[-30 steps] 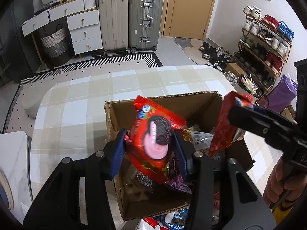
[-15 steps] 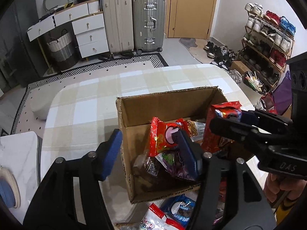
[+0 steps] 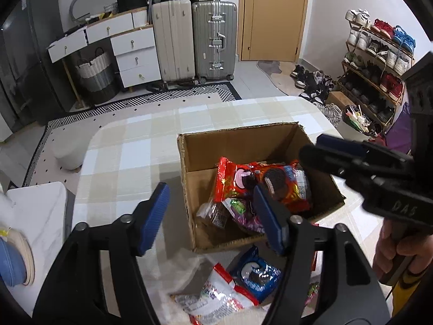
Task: Organize snacks
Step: 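Move both tools back toward the remaining snacks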
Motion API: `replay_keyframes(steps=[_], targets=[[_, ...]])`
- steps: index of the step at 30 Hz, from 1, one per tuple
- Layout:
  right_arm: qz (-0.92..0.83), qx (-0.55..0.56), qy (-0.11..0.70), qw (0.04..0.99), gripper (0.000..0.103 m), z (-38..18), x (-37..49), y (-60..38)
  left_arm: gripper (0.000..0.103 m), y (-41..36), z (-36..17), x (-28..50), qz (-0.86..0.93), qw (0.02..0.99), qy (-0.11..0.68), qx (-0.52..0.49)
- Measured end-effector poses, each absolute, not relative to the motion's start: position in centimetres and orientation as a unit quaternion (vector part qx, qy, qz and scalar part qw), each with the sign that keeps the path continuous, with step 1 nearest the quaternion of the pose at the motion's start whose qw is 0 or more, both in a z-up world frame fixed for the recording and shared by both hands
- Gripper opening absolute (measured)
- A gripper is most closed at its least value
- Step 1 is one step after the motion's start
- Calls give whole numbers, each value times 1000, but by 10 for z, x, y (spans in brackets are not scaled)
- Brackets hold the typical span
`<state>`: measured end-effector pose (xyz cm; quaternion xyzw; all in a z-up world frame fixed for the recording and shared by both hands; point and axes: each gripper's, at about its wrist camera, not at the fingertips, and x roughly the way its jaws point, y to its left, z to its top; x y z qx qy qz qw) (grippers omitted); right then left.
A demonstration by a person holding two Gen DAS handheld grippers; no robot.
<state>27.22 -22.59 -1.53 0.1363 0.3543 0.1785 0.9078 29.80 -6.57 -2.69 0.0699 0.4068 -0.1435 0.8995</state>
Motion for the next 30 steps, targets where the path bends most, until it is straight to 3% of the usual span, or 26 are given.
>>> replay_keyframes(steps=[6,8,9,11,15,20,30], targets=[[182,130,326,919,63,13,233,-219,71,-62,-14,258,-147,903,397,71],[177,131,322,921,78,19,220,-218,71,-60,-9,242,-146,905,394,71],[176,137,317,922,80,22,211,-217,72,-59,-7,233,-144,906,391,69],[183,144,309,922,80,26,194,-216,80,-56,-1,216,-139,910,386,66],[183,142,292,928,80,36,161,-209,80,-49,9,183,-138,914,377,58],[182,149,270,934,90,45,122,-202,84,-32,20,135,-133,922,362,39],[200,144,244,938,93,37,53,-176,87,-7,23,47,-136,931,338,18]])
